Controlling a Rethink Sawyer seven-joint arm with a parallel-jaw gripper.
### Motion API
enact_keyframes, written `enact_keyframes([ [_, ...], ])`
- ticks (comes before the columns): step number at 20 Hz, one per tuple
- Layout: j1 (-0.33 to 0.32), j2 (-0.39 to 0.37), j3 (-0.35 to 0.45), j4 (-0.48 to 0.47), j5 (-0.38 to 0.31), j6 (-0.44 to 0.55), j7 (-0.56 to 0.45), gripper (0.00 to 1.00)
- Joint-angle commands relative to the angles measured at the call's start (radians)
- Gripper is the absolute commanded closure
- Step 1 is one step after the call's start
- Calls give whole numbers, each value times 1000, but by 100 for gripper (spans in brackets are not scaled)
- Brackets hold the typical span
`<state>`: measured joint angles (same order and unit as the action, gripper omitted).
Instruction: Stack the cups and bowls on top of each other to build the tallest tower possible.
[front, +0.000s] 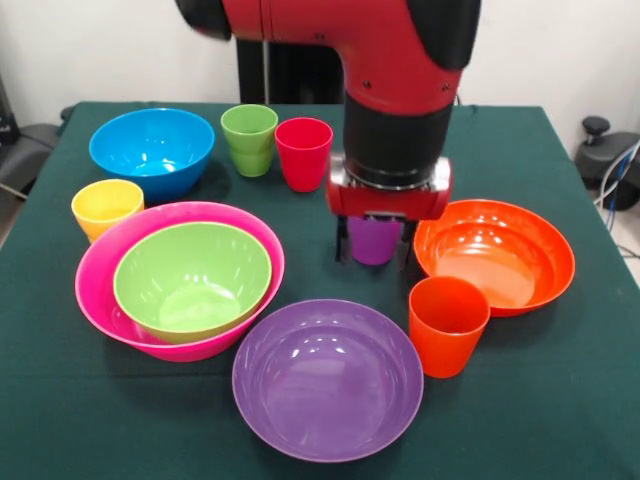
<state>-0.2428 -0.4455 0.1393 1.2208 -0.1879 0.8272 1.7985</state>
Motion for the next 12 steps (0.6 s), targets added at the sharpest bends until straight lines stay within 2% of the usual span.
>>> enact_keyframes([
  [1, 1, -35, -38, 84, 16, -8, 167, 0],
  [4, 0, -21, -43, 50, 23, 26, 184, 0],
  [5, 4, -21, -58, 53, 39, 44, 228, 0],
  [9, 30, 21, -120, -30, 73, 102, 346, 0],
  [12, 51, 33, -163, -29, 89, 71, 401, 0],
])
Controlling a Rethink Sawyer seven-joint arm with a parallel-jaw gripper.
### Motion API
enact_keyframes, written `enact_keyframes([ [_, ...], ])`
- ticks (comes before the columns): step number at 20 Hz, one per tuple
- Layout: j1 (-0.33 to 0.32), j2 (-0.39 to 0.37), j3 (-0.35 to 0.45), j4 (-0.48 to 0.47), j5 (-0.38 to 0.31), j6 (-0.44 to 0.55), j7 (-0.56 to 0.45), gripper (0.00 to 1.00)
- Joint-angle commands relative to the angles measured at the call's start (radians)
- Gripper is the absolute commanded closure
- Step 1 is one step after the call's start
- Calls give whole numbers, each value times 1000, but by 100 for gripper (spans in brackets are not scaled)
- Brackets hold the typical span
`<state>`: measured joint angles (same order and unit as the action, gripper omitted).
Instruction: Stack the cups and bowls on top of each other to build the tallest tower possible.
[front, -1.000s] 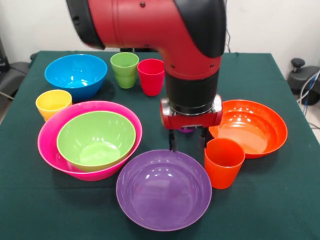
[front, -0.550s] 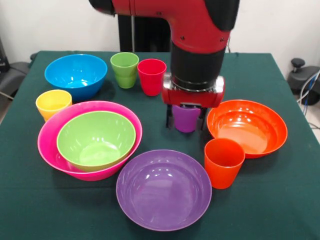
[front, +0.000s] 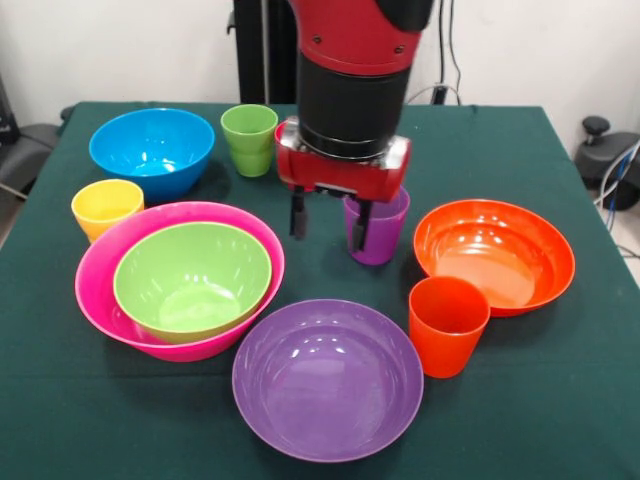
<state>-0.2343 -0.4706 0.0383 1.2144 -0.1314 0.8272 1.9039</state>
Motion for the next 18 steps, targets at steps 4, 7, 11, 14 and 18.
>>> enact_keyframes([
  [4, 81, 84, -125, -6, 79, -3, 426, 0],
  [7, 104, 101, -164, 8, 121, -24, 529, 0],
  [11, 134, 125, -233, 21, 155, -120, 669, 0],
  [14, 119, 135, -221, 40, 192, -132, 689, 0],
  [18, 116, 153, -217, 26, 232, -106, 741, 0],
])
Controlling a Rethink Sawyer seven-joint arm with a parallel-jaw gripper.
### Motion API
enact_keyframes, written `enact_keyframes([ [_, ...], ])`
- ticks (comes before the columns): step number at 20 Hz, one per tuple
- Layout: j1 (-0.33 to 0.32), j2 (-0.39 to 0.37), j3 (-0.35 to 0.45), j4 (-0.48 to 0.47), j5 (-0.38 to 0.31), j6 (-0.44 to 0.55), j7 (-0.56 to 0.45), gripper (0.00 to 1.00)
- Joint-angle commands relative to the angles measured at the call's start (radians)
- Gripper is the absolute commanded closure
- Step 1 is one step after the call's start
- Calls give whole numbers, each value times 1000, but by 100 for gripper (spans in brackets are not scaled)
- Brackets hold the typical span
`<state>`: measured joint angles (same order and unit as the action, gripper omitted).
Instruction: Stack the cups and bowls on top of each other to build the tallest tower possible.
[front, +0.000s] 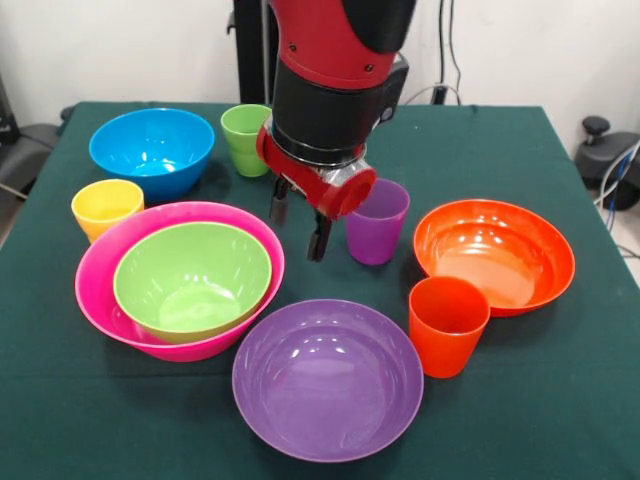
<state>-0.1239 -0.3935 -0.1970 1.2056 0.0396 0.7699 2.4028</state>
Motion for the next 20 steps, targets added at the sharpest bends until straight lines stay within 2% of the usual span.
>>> enact_keyframes([
  [1, 6, 78, 21, 37, 67, -57, 250, 0],
  [9, 13, 128, 35, 2, 113, -80, 272, 0],
  [16, 24, 156, 63, 20, 167, -134, 262, 0],
  [20, 49, 139, 61, 52, 200, -138, 277, 0],
])
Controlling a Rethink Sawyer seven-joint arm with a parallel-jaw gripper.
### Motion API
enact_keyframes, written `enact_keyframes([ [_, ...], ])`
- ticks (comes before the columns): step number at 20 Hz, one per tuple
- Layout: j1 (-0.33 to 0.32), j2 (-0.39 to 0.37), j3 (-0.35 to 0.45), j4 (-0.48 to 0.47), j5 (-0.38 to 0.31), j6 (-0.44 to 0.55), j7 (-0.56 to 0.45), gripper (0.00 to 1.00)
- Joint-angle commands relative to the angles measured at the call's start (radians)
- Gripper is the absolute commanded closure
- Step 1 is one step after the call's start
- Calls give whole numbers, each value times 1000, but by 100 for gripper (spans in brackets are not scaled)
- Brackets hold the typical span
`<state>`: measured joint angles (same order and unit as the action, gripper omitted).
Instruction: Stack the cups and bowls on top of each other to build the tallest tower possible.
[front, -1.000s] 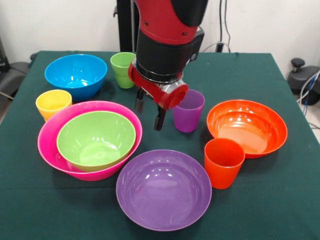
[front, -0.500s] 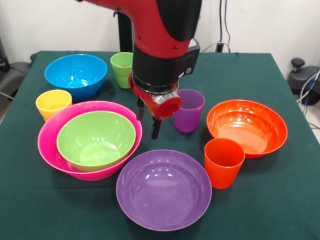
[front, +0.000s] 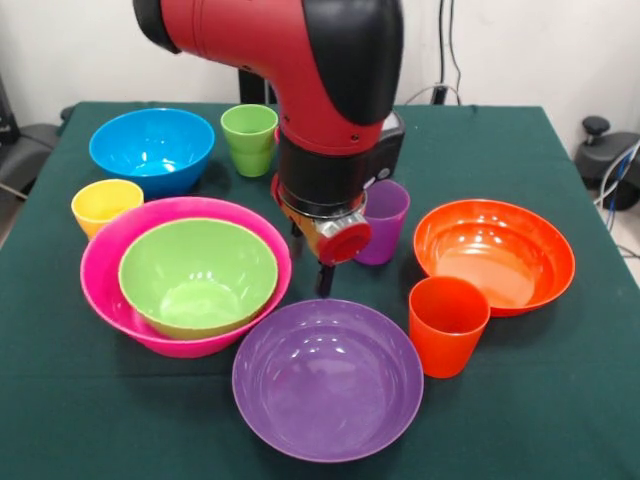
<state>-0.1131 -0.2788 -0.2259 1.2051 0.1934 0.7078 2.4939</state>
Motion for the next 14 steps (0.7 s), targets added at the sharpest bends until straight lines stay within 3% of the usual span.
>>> enact_keyframes([
  [1, 43, 18, 89, 62, 55, -76, 189, 0],
  [9, 84, -4, 71, 104, 112, -76, 203, 0],
  [14, 78, -10, 56, 96, 122, -55, 168, 0],
])
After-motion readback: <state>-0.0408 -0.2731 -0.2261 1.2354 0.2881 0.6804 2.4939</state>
